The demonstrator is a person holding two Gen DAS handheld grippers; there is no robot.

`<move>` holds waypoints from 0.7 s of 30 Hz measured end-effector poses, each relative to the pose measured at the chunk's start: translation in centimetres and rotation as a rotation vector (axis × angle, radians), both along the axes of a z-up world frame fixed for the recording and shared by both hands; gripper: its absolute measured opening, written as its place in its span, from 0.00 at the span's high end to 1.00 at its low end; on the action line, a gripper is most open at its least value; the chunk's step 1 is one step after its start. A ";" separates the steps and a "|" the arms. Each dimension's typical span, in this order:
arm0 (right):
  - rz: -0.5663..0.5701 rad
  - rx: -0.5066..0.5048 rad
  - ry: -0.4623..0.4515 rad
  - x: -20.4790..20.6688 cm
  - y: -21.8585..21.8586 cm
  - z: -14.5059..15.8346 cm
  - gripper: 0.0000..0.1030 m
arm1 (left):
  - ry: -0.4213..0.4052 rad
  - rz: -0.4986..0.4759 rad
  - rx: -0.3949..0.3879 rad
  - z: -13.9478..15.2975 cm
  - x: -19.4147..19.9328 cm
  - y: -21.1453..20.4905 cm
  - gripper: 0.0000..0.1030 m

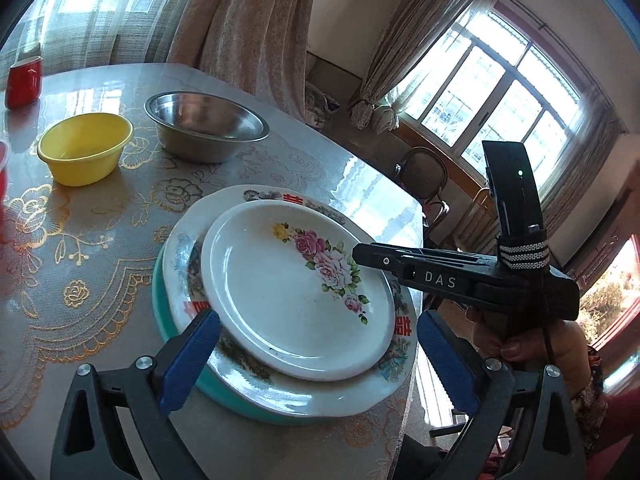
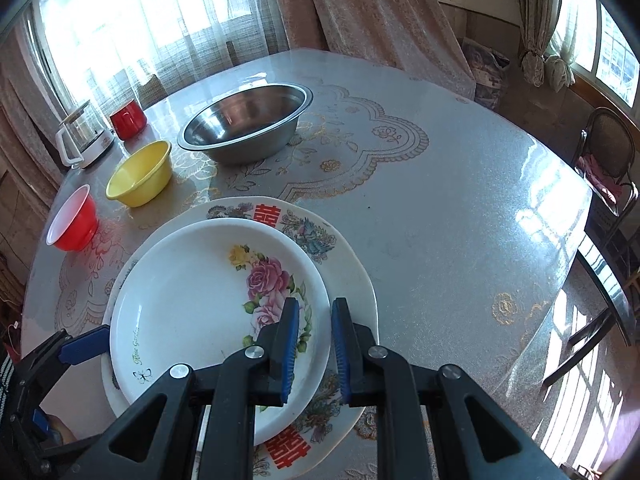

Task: Organize plates and bowls
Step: 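Lower the rose plate onto the red-character plate and open the left tool, then move the left tool across the table to the stainless steel bowl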

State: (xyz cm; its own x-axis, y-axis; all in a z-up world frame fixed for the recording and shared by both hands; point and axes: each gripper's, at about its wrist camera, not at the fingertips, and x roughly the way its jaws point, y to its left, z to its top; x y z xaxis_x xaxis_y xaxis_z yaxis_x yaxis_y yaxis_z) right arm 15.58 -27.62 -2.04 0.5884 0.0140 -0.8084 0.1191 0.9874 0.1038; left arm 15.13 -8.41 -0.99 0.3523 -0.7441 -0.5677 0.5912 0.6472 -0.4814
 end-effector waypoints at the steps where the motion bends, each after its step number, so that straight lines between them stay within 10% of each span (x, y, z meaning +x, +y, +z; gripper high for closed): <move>1: 0.004 -0.019 -0.001 0.0 0.2 0.0 0.84 | 0.007 0.004 -0.013 0.1 0.1 0.4 0.03; 14: 0.040 -0.055 -0.011 -0.5 1.0 -0.1 0.76 | -0.114 0.429 -0.043 1.3 1.2 5.2 0.03; 21: 0.014 0.046 -0.039 -0.9 0.0 0.3 0.73 | -0.258 0.848 0.212 0.9 1.6 7.2 0.02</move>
